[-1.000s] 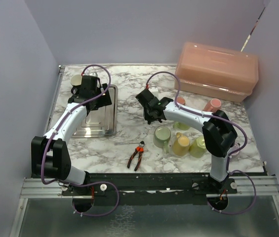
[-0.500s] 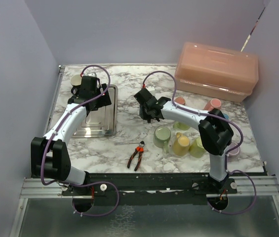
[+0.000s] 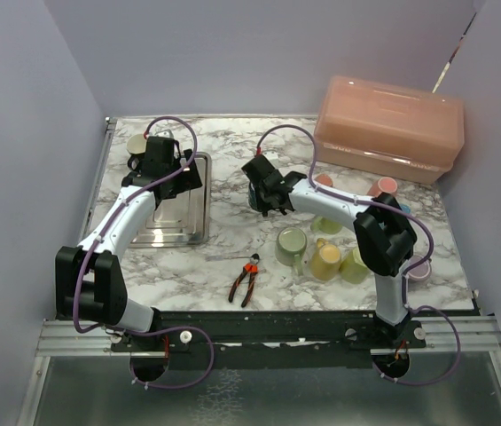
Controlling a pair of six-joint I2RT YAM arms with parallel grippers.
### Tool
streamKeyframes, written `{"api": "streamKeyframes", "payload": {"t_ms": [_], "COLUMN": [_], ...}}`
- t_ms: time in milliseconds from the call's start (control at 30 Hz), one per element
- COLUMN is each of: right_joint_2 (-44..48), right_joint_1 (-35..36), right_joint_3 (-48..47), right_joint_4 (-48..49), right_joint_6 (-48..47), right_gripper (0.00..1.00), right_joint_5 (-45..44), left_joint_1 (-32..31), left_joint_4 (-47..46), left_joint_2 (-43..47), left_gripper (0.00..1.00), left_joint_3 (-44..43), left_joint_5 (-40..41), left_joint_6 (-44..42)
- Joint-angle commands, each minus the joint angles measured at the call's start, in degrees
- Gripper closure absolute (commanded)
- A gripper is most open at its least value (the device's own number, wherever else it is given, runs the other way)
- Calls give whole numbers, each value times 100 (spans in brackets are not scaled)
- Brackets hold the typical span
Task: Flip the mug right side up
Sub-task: Turn over the cup at the center of the board.
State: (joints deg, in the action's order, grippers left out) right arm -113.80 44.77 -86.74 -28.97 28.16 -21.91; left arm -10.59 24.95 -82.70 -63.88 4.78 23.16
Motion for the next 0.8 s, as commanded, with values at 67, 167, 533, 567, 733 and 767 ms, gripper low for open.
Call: {"api": "streamKeyframes", "payload": {"t_ms": [67, 167, 533, 567, 733, 767], "right_joint_2": [441, 561, 871, 883, 1011, 1051], "right_joint_1": [-306, -525, -1250, -1304, -1447, -1453], "right_joint_3": [196, 187, 514, 578, 794, 810], "right_joint_4": [1061, 1293, 2344, 2494, 3157, 3233], "right_joint_6": [-87, 84, 1430, 1557, 2020, 2075], "right_gripper": [99, 99, 99, 99, 99, 99], "right_joint_5": [756, 1334, 3444, 3602, 4161, 4226], "left_joint_1": [-5, -5, -17, -20, -139, -166], "left_joint_4": [-115, -274, -2405, -2732, -4051, -4300], "left_joint_2": [131, 131, -84, -123, -377, -447], "left_gripper": [1, 1, 1, 1, 2, 2], "left_joint_3": [14, 145, 1292, 1373, 1649, 1677], "left_joint_5": [-590, -1047, -3196, -3343, -3808, -3839], "left_joint_6": [136, 374, 2277, 2493, 3505, 3700]}}
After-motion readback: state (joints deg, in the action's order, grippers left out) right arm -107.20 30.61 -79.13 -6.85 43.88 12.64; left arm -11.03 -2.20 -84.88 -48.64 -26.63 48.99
